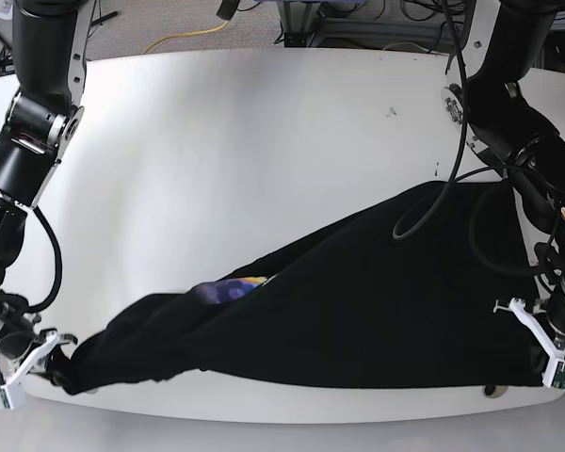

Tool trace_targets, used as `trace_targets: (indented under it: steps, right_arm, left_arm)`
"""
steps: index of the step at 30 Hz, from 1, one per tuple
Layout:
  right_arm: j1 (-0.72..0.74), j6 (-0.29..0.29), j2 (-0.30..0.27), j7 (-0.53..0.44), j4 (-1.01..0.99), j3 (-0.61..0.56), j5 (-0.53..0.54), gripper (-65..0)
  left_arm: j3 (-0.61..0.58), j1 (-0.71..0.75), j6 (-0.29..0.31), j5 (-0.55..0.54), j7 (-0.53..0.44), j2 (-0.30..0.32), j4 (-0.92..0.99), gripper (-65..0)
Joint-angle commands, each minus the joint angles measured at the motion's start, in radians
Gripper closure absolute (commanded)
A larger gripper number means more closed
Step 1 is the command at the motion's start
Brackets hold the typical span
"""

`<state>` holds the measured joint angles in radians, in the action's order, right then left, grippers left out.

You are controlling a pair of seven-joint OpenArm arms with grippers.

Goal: Fold the T-shirt properly
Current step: 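Lift the shirt with both grippers and drag it away from the arms, then fold the shirt back over and lay it flat with both grippers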

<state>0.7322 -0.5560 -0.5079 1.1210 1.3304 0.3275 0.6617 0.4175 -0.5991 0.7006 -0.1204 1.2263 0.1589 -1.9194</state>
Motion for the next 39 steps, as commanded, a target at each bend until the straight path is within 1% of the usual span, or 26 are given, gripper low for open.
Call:
trace_targets:
  steps: [1,5,9,12,15,20,23,27,28,34,37,39]
  right_arm:
    - [0.073,0.001,-0.042,-0.029,0.007,0.003,0.008,0.0]
    - [0.166,0.001,-0.08,-0.029,0.004,-0.078,0.01,0.0]
    - [0.246,0.001,-0.13,-0.029,0.011,-0.138,0.017,0.0]
    - [0.295,0.001,-0.16,-0.019,0.013,-0.152,0.019,0.0]
    - [0.356,-0.008,-0.186,0.04,0.013,-0.153,0.019,0.0]
    - [0.375,-0.008,-0.222,0.066,0.045,-0.153,0.02,0.0]
    - [0.32,-0.008,-0.246,0.066,0.12,-0.15,0.037,0.0]
    - [0.227,-0.008,-0.281,0.066,0.191,-0.149,0.096,0.0]
    - [0.185,-0.003,-0.292,0.066,0.214,-0.14,0.114,0.0]
    - [-0.044,-0.006,-0.301,0.072,0.329,0.009,0.143,0.0]
    - [-0.135,-0.008,-0.295,0.104,0.384,0.061,0.143,0.0]
    - [-0.214,-0.008,-0.292,0.109,0.423,0.101,0.143,0.0]
  left_arm:
    - [0.001,-0.078,-0.002,0.0,-0.023,0.012,-0.015,0.0]
    - [0.001,-0.173,-0.002,0.0,-0.023,0.015,-0.009,0.0]
    - [-0.021,-0.272,-0.002,-0.005,-0.023,0.041,-0.007,0.0]
    - [-0.052,-0.331,-0.002,-0.005,-0.023,0.041,-0.007,0.0]
    - [-0.067,-0.378,-0.002,-0.005,-0.023,0.041,-0.007,0.0]
    - [-0.099,-0.391,-0.002,-0.006,-0.023,0.038,-0.007,0.0]
    - [-0.099,-0.374,-0.002,-0.006,-0.023,0.04,-0.007,0.0]
    - [-0.099,-0.319,-0.002,-0.008,-0.023,0.04,-0.013,0.0]
    - [-0.099,-0.292,-0.002,-0.009,-0.023,0.04,-0.015,0.0]
    - [-0.098,-0.189,-0.002,-0.009,-0.023,0.041,-0.016,0.0]
    - [-0.098,-0.106,-0.002,-0.009,-0.023,0.041,-0.045,0.0]
    - [-0.098,-0.041,-0.002,-0.009,-0.023,0.041,-0.071,0.0]
